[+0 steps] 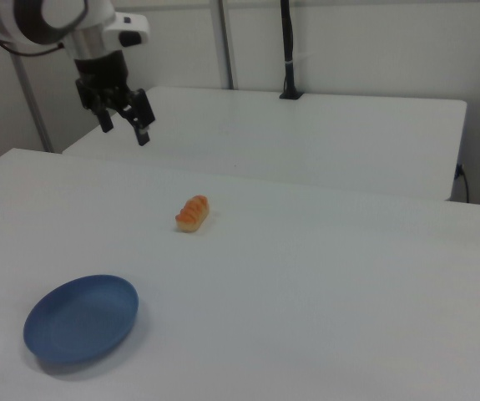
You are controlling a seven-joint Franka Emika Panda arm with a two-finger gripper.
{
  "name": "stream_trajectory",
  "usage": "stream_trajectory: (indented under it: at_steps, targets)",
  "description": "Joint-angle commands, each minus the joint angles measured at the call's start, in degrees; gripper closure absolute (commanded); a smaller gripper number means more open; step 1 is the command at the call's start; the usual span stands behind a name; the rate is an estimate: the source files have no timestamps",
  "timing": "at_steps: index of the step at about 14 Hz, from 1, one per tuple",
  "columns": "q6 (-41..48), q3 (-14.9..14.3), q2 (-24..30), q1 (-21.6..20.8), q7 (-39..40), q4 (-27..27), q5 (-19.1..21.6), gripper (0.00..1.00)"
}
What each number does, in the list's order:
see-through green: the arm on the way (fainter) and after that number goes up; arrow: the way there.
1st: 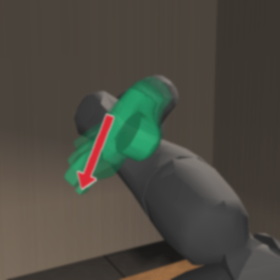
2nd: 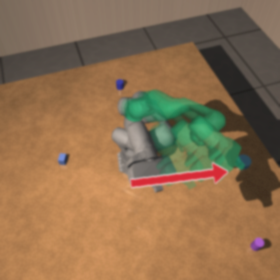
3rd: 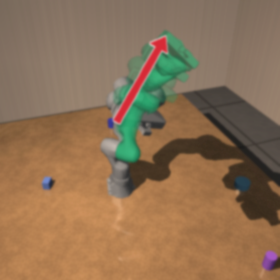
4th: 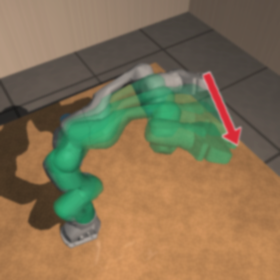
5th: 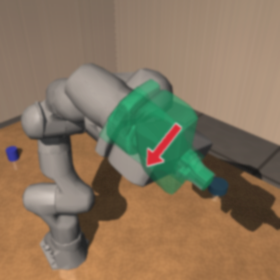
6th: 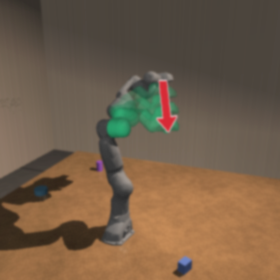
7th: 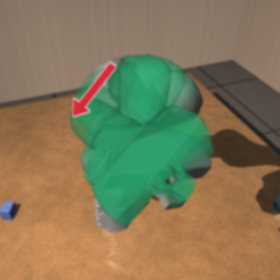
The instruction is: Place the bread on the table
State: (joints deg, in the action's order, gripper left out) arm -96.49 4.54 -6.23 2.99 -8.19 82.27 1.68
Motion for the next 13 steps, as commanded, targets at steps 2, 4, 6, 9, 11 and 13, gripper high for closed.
stream_trajectory:
  at_steps: [2,4,6,9,11,13]
  targets:
    - [5.34,-0.24,8.66,-0.35,-3.94,7.09,1.13,0.0]
    - [7.01,-0.32,11.4,-0.87,-3.94,9.65,1.31,0.0]
    - [8.33,-0.32,12.46,-1.14,-3.24,11.32,1.31,0.0]
    - [7.81,-2.6,12.73,-4.73,-1.66,12.74,1.22,0.0]
    - [6.41,-4.89,12.03,-7.63,2.37,12.83,1.22,0.0]
    - [2.29,-5.68,11.24,-8.87,6.5,13.44,1.22,0.0]
